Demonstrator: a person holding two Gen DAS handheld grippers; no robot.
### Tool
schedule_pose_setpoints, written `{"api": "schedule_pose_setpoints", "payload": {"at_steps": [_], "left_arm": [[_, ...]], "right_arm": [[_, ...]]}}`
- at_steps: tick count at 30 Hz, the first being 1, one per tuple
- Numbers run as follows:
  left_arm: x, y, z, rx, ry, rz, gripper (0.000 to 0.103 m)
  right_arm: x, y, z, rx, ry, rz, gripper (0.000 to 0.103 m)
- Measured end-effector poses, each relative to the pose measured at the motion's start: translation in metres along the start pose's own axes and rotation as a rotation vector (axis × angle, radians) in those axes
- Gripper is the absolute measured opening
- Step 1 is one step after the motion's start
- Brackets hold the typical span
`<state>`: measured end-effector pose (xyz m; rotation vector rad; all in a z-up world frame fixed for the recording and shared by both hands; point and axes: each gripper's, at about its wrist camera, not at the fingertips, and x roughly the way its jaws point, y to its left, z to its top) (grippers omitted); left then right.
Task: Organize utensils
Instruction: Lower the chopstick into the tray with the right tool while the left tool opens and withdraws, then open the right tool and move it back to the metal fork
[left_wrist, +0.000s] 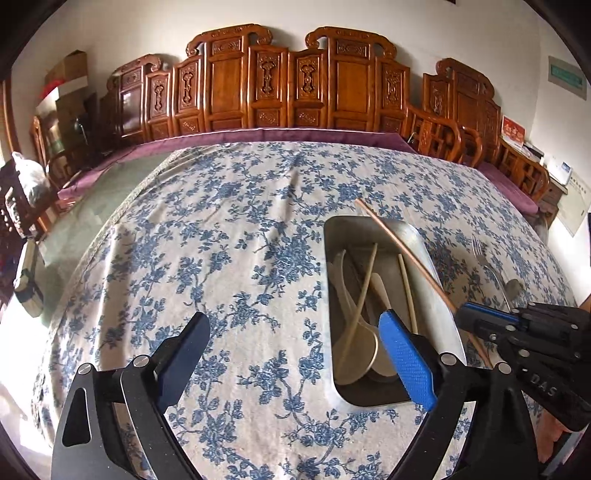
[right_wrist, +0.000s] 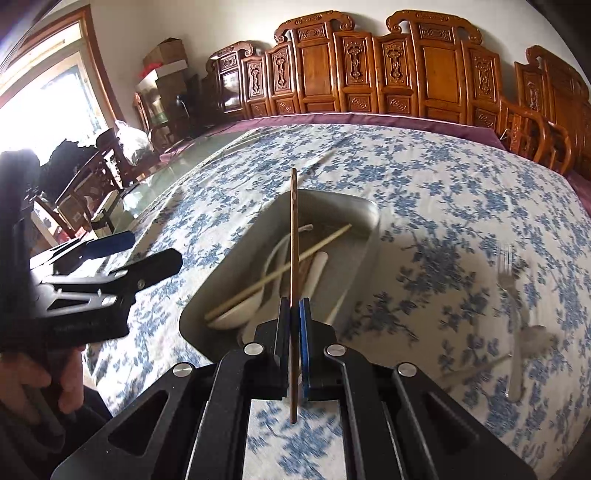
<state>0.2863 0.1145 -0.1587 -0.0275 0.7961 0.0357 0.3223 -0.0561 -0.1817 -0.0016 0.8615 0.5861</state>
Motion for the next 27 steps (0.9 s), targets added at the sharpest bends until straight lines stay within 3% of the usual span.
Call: {"api": "schedule_pose_setpoints", "payload": {"at_steps": [16, 27], "left_arm": [[-0.002, 0.011, 0.001, -0.035, -0.002, -0.004, 0.092], [0.000, 0.010, 0.000, -0.035, 0.008, -0.004, 0.092]], "right_arm": [[0.041, 0.000, -0.007, 0.055, 0.071, 0.006, 0.006], [0.035, 0.002, 0.000, 0.037, 0.051, 0.090, 0.008]]}}
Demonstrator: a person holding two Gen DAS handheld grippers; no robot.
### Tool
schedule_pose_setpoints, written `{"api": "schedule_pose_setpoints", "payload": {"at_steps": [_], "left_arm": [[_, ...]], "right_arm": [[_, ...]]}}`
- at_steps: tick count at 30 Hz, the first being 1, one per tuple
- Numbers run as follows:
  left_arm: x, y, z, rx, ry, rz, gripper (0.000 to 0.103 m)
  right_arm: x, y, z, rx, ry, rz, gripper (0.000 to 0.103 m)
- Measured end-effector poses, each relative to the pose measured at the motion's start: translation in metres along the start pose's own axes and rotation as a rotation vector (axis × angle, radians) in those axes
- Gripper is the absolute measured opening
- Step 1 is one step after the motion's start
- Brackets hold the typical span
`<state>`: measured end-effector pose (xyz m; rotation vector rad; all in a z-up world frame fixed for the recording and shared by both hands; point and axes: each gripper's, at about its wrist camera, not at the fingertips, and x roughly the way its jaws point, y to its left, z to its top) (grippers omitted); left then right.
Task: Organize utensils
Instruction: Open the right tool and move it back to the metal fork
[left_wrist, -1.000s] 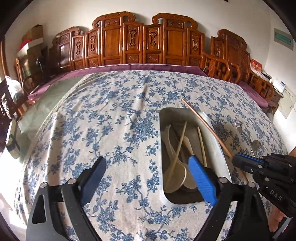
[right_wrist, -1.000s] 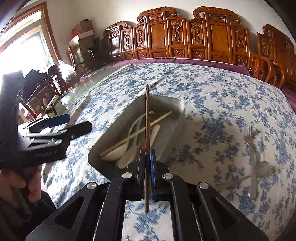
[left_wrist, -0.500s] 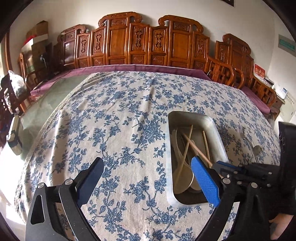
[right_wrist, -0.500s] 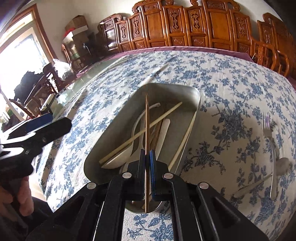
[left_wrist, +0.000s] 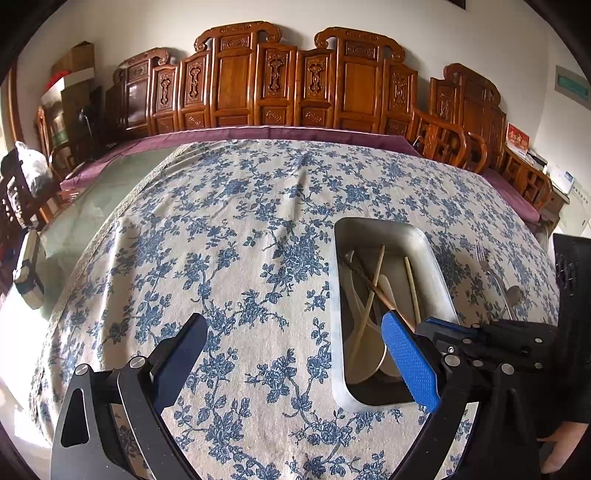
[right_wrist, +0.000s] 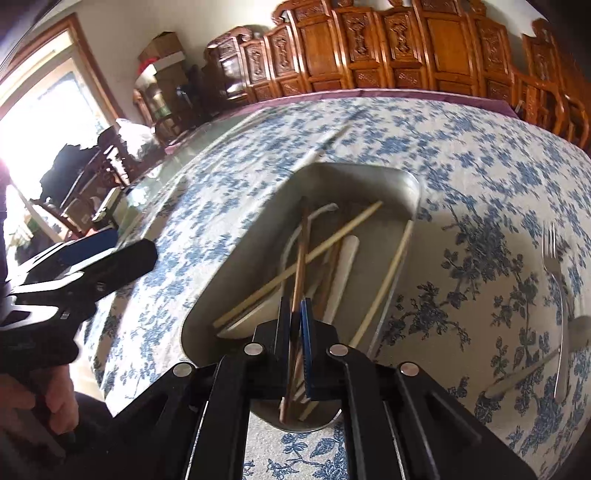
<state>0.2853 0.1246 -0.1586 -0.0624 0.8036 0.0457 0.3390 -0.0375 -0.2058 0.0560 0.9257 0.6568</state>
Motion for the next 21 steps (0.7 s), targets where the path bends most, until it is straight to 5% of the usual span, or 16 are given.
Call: {"api": "schedule_pose_setpoints", "payload": {"at_steps": [8, 12, 16, 21], "left_arm": [[0.001, -0.006, 0.000, 0.011, 0.002, -0.010, 0.092], [0.000, -0.014, -0.002, 0.030, -0.004, -0.025, 0.092], [-0.001, -0.028, -0.004, 0.063, 0.003, -0.042, 0.092], [-0.008, -0.047, -0.005, 0.091, -0.006, -0.068, 0.092]], "right_arm": [[-0.037, -0.008, 0.006, -0.070, -0.069, -0.022, 0.018], [-0.070, -0.030, 0.002, -0.130, -0.104, -0.106, 0.022], [-0.098, -0.068, -0.009, -0.167, -0.132, -0.227, 0.049], [-0.109, -0.124, -0.029, -0.144, -0.104, -0.348, 0.050]]}}
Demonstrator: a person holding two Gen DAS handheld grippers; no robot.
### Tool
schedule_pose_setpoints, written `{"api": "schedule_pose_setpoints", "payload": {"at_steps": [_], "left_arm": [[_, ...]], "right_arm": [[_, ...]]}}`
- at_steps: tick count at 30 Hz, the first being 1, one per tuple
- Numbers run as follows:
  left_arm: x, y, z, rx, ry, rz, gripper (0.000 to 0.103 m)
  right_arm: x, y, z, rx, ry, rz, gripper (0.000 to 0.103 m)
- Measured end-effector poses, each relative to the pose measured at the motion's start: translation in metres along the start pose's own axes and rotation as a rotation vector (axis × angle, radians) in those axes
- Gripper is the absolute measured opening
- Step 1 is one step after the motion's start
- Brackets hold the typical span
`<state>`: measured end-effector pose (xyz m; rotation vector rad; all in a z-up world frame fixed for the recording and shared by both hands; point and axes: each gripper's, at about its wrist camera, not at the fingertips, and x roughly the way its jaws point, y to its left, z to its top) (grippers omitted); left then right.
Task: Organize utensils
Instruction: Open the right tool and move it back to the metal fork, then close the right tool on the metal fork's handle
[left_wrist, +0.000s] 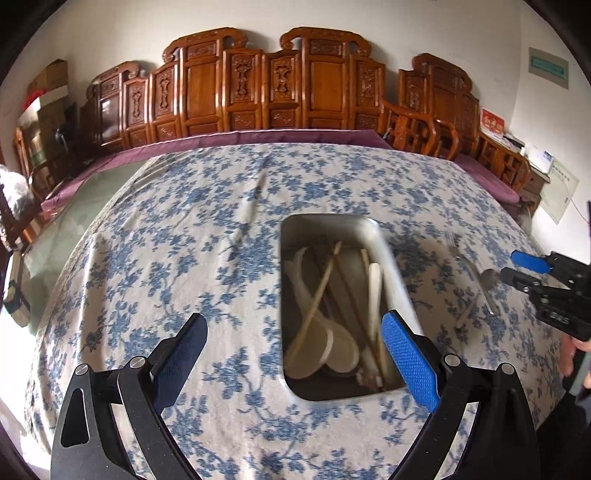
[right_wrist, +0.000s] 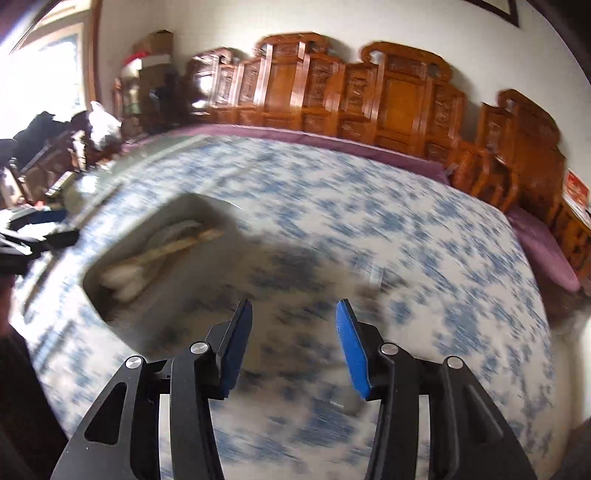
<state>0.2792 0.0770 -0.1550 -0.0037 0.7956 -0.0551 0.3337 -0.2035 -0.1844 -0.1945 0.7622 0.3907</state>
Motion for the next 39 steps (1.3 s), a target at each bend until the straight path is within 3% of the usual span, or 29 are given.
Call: {"api": "schedule_pose_setpoints", "payload": {"at_steps": [3, 9, 11, 16, 24, 26, 27, 32, 39], "left_arm": [[0.000, -0.011, -0.001, 0.018, 0.004, -0.003, 0.092], [-0.001, -0.034, -0.002, 0.047, 0.007, -0.042, 0.092], [-0.003, -0.043, -0.003, 0.065, 0.000, -0.049, 0.092], [-0.001, -0.055, -0.008, 0.080, 0.009, -0.066, 0.092], [-0.001, -0.063, -0.010, 0.094, 0.012, -0.077, 0.092], [-0.001, -0.064, -0.010, 0.096, 0.013, -0.078, 0.092], [-0.002, -0.066, -0.010, 0.097, 0.013, -0.077, 0.092], [-0.003, -0.074, -0.011, 0.111, 0.017, -0.071, 0.092], [-0.004, -0.092, -0.008, 0.144, 0.023, -0.054, 0.092]], "right_arm": [[0.013, -0.026, -0.018, 0.067, 0.044, -0.022, 0.050], [0.037, -0.047, -0.038, 0.143, 0.127, 0.020, 0.050], [0.044, -0.044, -0.040, 0.138, 0.143, 0.021, 0.041], [0.061, -0.035, -0.040, 0.117, 0.183, -0.015, 0.033], [0.068, -0.030, -0.034, 0.086, 0.173, -0.054, 0.031], [0.068, -0.030, -0.033, 0.089, 0.176, -0.041, 0.017], [0.068, -0.030, -0.033, 0.085, 0.179, -0.046, 0.015], [0.066, -0.033, -0.032, 0.107, 0.190, -0.015, 0.014], [0.041, -0.041, -0.024, 0.113, 0.110, -0.003, 0.014]]}}
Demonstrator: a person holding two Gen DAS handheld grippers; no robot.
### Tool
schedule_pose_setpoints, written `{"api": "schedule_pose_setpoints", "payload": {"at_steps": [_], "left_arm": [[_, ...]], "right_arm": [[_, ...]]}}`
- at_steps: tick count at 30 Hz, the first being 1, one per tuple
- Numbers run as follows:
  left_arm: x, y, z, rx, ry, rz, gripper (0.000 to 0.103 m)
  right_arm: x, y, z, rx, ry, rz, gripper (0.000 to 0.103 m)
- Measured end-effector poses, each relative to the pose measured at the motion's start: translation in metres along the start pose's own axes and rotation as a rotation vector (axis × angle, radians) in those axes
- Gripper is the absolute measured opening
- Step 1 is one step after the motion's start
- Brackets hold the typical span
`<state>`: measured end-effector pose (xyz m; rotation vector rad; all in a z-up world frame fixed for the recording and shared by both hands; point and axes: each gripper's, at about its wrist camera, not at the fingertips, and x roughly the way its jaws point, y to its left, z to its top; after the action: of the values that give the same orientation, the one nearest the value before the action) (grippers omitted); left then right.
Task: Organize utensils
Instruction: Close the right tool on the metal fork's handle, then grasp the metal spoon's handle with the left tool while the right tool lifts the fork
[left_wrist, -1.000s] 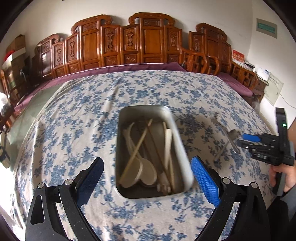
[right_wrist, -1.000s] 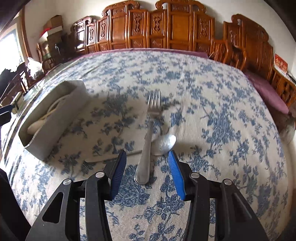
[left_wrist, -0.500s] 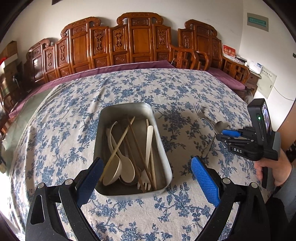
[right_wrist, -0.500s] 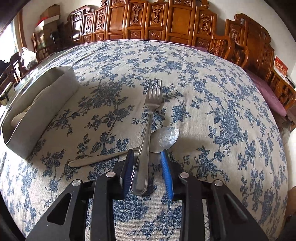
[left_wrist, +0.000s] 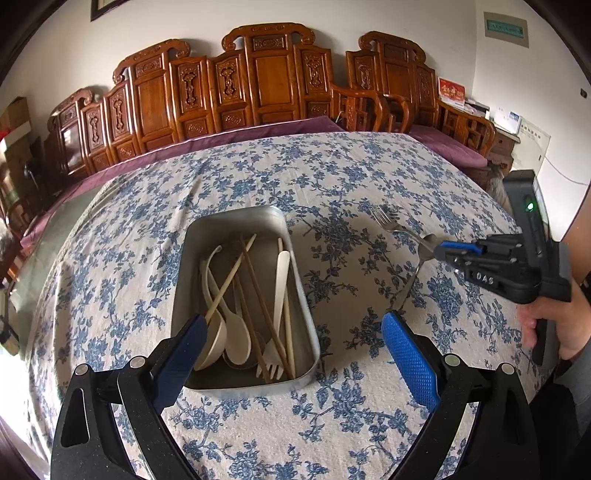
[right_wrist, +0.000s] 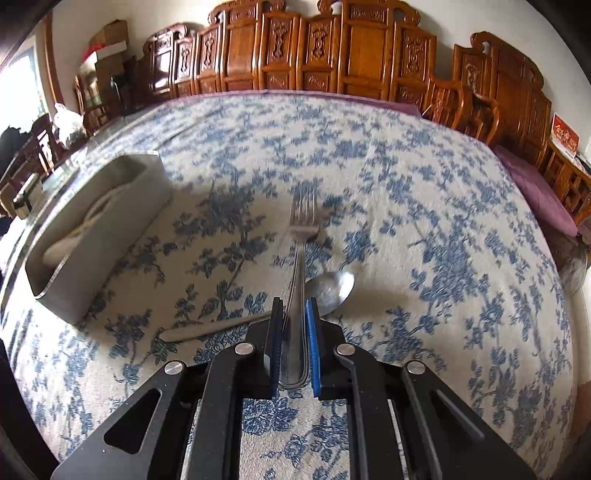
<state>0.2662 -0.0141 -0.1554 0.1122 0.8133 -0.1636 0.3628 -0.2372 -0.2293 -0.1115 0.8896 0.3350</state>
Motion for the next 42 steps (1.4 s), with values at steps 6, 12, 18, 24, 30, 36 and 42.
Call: {"api": "schedule_pose_setpoints", "payload": {"at_steps": [6, 12, 18, 24, 30, 36, 42], "left_arm": [[0.011, -0.029, 0.008, 0.030, 0.012, -0.031, 0.092], [0.031, -0.059, 0.016, 0.071, 0.033, -0.074, 0.092], [0.060, -0.081, 0.030, 0.087, 0.066, -0.120, 0.092], [0.083, -0.091, 0.037, 0.097, 0.088, -0.141, 0.092], [0.100, -0.091, 0.037, 0.092, 0.119, -0.141, 0.092], [0.114, -0.102, 0.038, 0.132, 0.147, -0.157, 0.083], [0.138, -0.127, 0.044, 0.167, 0.203, -0.217, 0.069]], "right_arm": [[-0.012, -0.030, -0.004, 0.035, -0.019, -0.039, 0.014], [-0.003, -0.070, -0.017, 0.076, 0.042, -0.088, 0.014], [0.005, -0.091, -0.033, 0.081, 0.087, -0.105, 0.000], [0.012, -0.093, -0.019, 0.097, 0.064, -0.071, 0.002], [0.027, -0.083, 0.006, 0.058, 0.039, -0.058, 0.037], [0.038, -0.097, 0.007, 0.064, 0.061, -0.072, 0.010], [0.034, -0.104, 0.001, 0.087, 0.062, -0.045, 0.008]]}}
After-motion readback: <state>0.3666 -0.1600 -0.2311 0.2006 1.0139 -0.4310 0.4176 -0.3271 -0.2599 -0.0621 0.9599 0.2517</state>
